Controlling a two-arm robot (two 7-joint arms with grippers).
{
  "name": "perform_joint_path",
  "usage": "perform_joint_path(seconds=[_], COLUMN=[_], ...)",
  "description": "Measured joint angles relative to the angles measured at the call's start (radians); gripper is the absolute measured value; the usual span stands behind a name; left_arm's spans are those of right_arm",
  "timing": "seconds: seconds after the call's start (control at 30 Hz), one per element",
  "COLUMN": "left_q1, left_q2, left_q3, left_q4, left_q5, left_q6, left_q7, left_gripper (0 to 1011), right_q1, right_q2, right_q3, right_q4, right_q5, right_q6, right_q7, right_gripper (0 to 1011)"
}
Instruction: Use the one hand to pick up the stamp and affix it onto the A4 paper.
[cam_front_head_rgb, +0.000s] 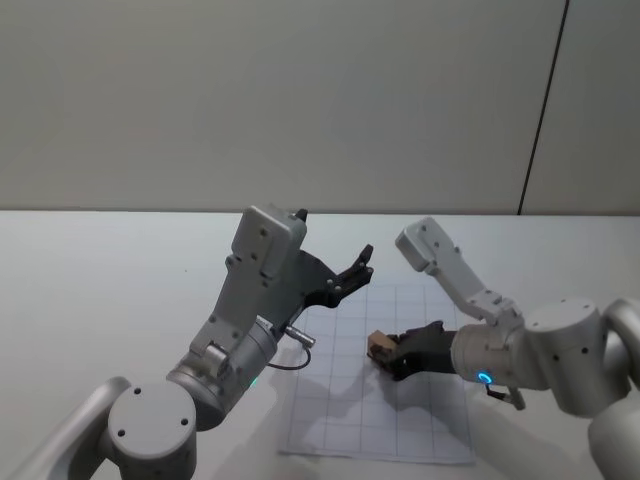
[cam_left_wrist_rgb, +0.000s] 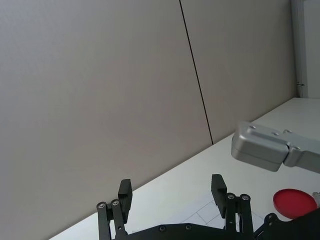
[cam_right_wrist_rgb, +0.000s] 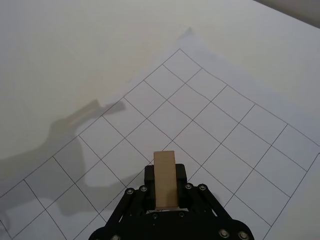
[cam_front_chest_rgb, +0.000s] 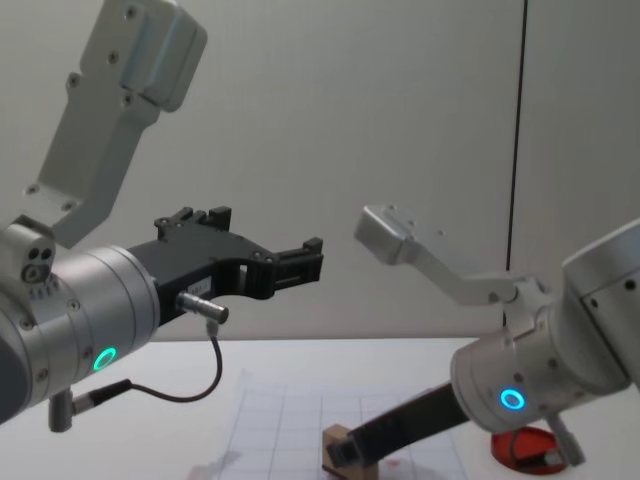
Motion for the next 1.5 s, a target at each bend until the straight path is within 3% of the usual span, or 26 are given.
perform_joint_path(seconds=[0.33, 0.73, 1.07, 1.5], left_q1=[0.000, 0.000, 0.000, 0.000], left_q2=[0.000, 0.000, 0.000, 0.000], left_q3=[0.000, 0.000, 0.000, 0.000], left_q4=[0.000, 0.000, 0.000, 0.000], left_q5=[0.000, 0.000, 0.000, 0.000], left_q6=[0.000, 0.000, 0.000, 0.000], left_q7=[0.000, 0.000, 0.000, 0.000], left_gripper=[1002, 1002, 1002, 1002], right_q1=[-0.006, -0.017, -0.042, -0.079], right_q2=[0.004, 0.008, 0.012, 0.006], right_q3=[0.012, 0.030, 0.041, 0.069], right_q4=[-0.055, -0.112, -0.146, -0.161], right_q5=[0.037, 0.084, 0.101, 0.157], right_q6=[0.026, 0.051, 0.075, 0.106], right_q7=[-0.019, -0.092, -0.206, -0.421], right_gripper=[220, 220, 220, 220])
